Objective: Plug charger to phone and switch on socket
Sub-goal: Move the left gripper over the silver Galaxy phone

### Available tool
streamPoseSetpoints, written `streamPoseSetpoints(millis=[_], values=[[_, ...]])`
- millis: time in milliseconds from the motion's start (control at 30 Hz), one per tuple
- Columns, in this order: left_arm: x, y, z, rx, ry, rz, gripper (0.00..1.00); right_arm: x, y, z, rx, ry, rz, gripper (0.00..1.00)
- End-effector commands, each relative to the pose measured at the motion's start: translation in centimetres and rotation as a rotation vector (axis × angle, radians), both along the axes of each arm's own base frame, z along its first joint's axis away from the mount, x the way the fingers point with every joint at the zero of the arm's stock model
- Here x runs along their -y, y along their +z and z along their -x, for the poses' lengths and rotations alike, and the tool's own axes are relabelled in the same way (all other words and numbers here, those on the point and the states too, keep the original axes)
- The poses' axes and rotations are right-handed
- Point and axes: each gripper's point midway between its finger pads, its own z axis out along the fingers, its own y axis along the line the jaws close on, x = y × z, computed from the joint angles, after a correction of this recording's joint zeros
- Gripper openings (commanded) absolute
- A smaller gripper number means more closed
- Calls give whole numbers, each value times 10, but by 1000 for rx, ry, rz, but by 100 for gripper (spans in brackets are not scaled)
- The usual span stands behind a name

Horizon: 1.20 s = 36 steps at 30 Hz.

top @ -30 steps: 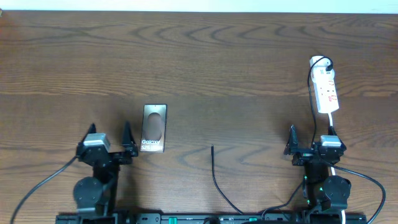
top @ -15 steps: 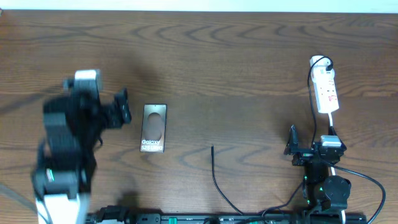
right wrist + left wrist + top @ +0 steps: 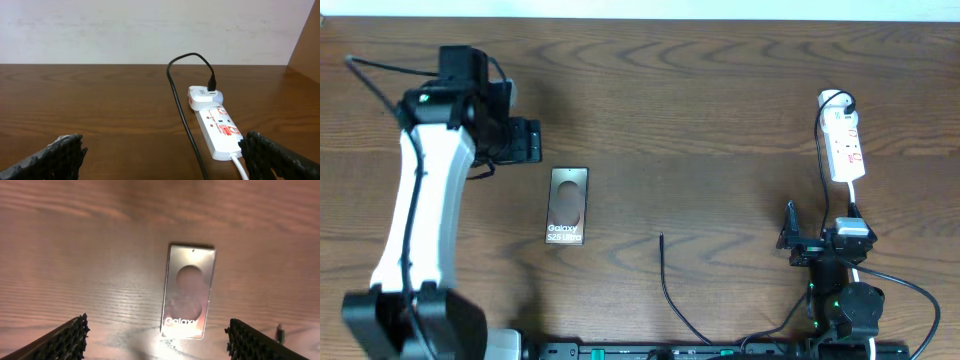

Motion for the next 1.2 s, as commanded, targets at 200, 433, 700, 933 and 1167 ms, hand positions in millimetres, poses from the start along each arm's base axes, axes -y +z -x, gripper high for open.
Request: streamPoseSetpoints(millis=[200,433,700,933,1167], values=[[3,-34,-8,-102,-18,16,100,3,0,0,2,-17,-13,99],[3,-34,-10,-95,-6,19,100,3,0,0,2,-17,-13,99],[19,-43,-3,-127,-13,23,100,3,0,0,2,-17,-13,99],[35,-62,0,-130,-61,17,100,3,0,0,2,-17,-13,99],[36,-100,15,-166,-64,16,100,3,0,0,2,-17,-13,99]])
